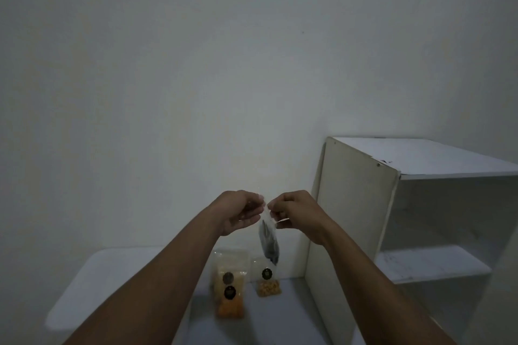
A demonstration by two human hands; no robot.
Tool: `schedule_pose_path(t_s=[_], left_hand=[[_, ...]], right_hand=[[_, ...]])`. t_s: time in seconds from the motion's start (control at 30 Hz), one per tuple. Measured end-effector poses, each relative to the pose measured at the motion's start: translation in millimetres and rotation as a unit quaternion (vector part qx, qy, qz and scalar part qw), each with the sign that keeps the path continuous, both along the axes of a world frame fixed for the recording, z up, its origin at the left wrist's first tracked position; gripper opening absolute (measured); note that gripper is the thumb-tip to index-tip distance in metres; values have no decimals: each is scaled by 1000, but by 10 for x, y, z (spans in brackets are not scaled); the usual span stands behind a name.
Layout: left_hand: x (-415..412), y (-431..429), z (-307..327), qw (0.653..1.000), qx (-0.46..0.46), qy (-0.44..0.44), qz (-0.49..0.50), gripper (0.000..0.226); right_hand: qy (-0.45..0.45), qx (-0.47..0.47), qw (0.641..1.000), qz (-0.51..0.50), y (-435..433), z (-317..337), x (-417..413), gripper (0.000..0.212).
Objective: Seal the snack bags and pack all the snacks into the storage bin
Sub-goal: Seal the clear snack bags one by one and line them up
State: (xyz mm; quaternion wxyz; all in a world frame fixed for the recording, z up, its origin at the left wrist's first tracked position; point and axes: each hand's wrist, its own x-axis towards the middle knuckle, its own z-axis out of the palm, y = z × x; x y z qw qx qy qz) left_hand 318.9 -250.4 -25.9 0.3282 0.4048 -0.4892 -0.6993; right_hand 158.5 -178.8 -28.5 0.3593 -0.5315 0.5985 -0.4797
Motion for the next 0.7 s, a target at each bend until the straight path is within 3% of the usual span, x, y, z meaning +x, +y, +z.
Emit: schedule_pose_path(t_s=[0.2, 0.33, 0.43, 0.5, 0.6, 0.7], left_hand=[[-51, -86, -257, 997, 69, -30, -7, 13], [-200, -176, -424, 996, 64, -45, 29, 9], [-327, -227, -569, 997, 51, -48, 41, 14], [-421, -246, -699, 997, 34, -52, 44, 16], [-504, -320, -1120, 987, -43, -94, 120, 14], [-494, -389, -1717, 956, -130, -221, 143, 36]], right_hand=[[84, 19, 996, -32, 7, -259, -29, 20], [135, -6, 988, -77, 21, -638, -60, 46], [187, 15, 979, -75, -53, -982, -105, 30], [194, 10, 976, -95, -144, -1194, -162, 11], [177, 2, 973, -148, -257, -1502, -258, 22], [159, 24, 974, -157, -364, -1846, -364, 22]])
